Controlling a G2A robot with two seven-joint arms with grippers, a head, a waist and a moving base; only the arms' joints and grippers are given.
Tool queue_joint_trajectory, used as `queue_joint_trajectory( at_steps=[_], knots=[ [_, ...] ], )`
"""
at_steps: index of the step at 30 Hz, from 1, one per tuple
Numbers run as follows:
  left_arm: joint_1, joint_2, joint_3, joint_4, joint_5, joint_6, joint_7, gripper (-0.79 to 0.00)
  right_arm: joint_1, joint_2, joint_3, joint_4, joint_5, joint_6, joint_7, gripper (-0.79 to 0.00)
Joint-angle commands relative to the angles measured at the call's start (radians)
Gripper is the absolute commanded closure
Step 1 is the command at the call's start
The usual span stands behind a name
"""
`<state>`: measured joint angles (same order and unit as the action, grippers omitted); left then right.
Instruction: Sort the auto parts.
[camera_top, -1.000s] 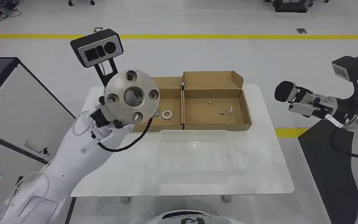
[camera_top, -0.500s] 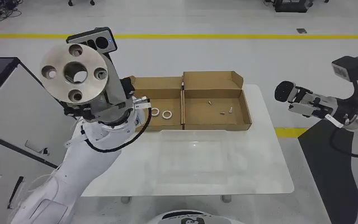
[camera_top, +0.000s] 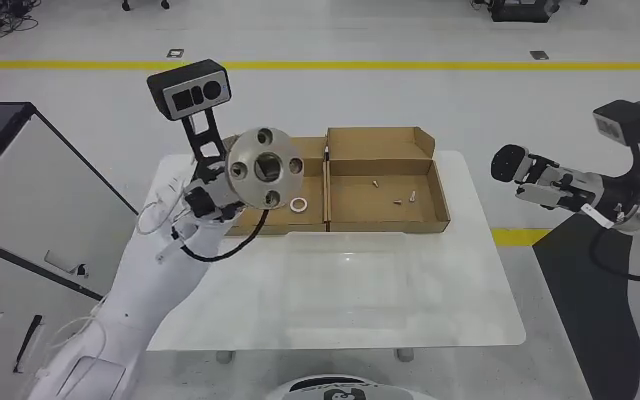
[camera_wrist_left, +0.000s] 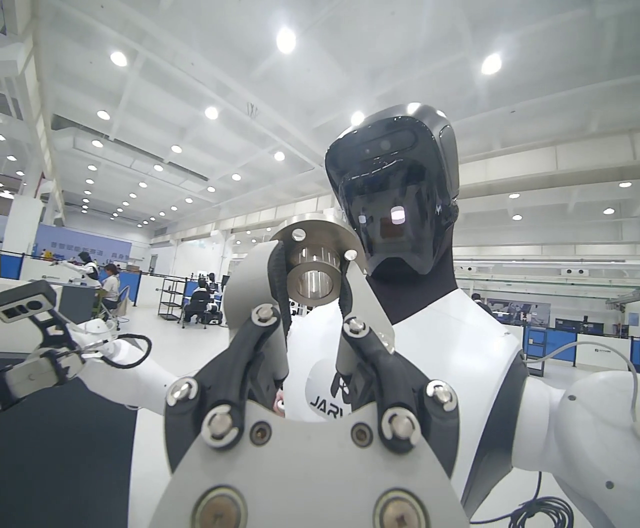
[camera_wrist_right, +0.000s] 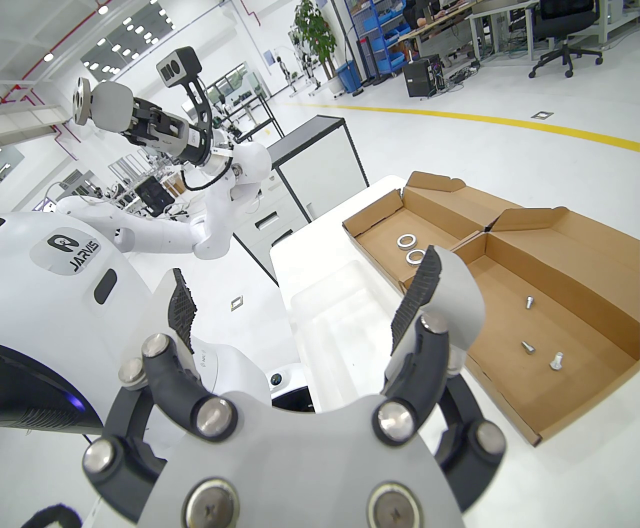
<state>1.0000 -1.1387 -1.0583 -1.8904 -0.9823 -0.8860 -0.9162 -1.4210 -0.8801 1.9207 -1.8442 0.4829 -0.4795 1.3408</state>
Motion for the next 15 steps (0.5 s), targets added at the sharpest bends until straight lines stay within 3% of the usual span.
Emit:
queue_joint_trajectory(
  at_steps=[1, 10, 15],
  knots=[
    [0.004, -0.004, 0.002, -0.008, -0.028, -0.002, 0.008, 0.000, 0.000, 0.000, 0.000, 0.000, 0.000, 0.000, 0.000, -0.785],
    [0.009, -0.044, 0.020, -0.081, -0.370, -0.001, -0.017, 0.000, 0.000, 0.000, 0.000, 0.000, 0.000, 0.000, 0.000, -0.785],
    [0.024, -0.063, -0.026, -0.058, -0.334, 0.043, -0.061, 0.000, 0.000, 0.000, 0.000, 0.000, 0.000, 0.000, 0.000, -0.785]
  ],
)
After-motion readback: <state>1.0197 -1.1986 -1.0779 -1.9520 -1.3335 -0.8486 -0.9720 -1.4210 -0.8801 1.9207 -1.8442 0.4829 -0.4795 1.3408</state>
